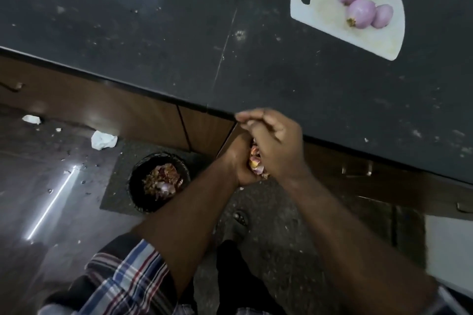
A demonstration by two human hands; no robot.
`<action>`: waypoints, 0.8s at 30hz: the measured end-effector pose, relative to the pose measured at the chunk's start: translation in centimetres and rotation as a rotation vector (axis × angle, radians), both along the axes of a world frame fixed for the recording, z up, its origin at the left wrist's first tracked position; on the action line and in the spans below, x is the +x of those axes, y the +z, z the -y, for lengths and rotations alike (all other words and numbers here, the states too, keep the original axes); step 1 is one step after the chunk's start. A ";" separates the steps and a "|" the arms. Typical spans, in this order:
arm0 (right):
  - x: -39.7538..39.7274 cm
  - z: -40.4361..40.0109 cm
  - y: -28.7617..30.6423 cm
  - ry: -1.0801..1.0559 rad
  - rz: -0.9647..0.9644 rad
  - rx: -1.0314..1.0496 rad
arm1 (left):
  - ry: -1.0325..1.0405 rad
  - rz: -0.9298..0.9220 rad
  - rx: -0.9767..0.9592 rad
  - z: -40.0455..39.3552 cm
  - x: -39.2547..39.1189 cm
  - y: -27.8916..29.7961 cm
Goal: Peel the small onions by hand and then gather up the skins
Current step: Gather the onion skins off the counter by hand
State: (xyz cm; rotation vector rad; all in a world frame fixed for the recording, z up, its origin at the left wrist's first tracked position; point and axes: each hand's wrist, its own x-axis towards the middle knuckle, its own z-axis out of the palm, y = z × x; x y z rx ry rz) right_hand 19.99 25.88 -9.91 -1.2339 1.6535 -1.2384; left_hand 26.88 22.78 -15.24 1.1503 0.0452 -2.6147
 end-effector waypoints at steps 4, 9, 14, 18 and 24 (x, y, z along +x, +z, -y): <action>1.3 -3.1 -2.7 -0.187 -0.348 -0.128 | -0.001 -0.032 -0.101 -1.0 2.7 -0.4; 7.7 -3.5 -6.7 -0.155 -0.243 -0.048 | 0.201 0.088 -0.092 -3.0 7.7 -2.7; 14.4 -2.3 -12.1 -0.150 -0.068 0.079 | 0.448 0.201 -0.060 -3.6 13.8 -7.8; 19.5 -1.9 -17.7 -0.134 0.107 0.282 | 0.620 0.322 -0.006 -3.8 18.7 -13.1; 24.1 -0.7 -27.5 -0.267 0.346 0.583 | 0.730 0.471 0.104 -4.6 23.5 -22.2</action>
